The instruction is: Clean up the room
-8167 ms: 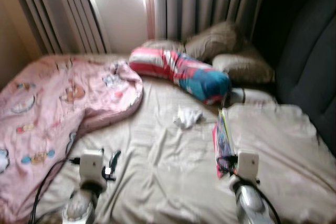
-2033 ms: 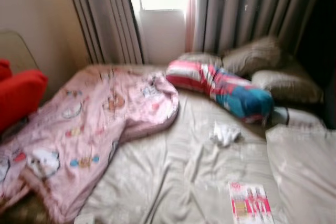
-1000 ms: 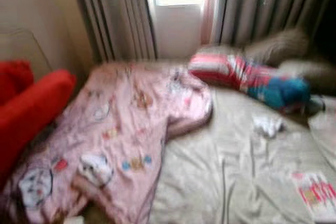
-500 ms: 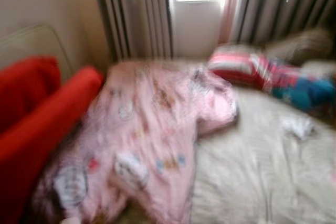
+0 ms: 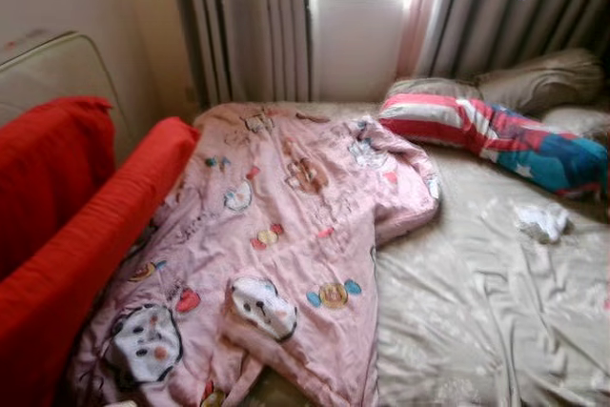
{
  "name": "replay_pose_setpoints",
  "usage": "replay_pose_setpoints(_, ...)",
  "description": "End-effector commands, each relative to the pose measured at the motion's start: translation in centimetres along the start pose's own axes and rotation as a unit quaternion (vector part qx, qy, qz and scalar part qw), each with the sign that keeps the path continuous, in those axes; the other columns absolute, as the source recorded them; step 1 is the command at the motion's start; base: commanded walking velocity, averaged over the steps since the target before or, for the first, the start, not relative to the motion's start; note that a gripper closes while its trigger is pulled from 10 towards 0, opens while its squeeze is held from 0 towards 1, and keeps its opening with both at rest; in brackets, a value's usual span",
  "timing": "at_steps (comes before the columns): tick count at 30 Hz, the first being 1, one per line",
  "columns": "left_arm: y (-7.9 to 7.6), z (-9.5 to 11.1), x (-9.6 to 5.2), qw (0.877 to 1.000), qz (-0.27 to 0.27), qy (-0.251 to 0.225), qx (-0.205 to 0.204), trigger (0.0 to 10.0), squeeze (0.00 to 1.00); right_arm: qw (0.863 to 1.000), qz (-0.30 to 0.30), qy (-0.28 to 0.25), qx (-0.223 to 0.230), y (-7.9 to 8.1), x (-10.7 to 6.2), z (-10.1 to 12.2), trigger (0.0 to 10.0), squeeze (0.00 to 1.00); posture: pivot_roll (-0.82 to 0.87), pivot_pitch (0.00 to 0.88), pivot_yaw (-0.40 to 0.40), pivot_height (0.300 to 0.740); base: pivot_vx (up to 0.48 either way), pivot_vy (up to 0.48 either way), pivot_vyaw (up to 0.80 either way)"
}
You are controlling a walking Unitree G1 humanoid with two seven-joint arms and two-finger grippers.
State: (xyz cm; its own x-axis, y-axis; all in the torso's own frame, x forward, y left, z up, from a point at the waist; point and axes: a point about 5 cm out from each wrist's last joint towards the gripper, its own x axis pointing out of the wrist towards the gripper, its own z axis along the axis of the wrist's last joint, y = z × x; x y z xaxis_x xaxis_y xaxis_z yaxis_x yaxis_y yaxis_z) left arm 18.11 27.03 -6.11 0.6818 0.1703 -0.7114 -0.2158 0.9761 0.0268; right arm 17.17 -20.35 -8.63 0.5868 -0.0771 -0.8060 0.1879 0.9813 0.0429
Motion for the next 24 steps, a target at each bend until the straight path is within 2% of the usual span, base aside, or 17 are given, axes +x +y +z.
replay_pose_setpoints(1,0.1,-0.9,-0.3,1.0,0.001,0.016,-0.001,10.0,0.0,1.0,-0.004,0.003,-0.003,-0.2,-0.1,-0.2,10.0,0.0,0.03,0.037,0.023,0.74,0.0,0.0,0.0)
replay_pose_setpoints(8,-0.2,-1.1,-0.2,1.0,-0.002,0.018,0.0,10.0,0.0,1.0,-0.005,0.003,-0.002,-0.2,0.0,-0.1,10.0,0.0,0.03,0.036,0.024,0.74,0.0,0.0,0.0)
replay_pose_setpoints(15,-1.0,-1.0,-0.1,1.0,-0.008,0.016,0.002,10.0,0.0,1.0,-0.005,0.003,-0.002,-0.2,0.0,-0.2,10.0,0.0,0.04,0.036,0.024,0.74,-0.267,0.0,0.0)
replay_pose_setpoints(24,-0.6,-0.8,-0.1,1.0,-0.006,0.014,0.003,10.0,0.0,1.0,-0.005,0.003,-0.003,-0.2,0.0,-0.2,10.0,0.0,0.04,0.036,0.024,0.74,-0.28,0.0,0.0)
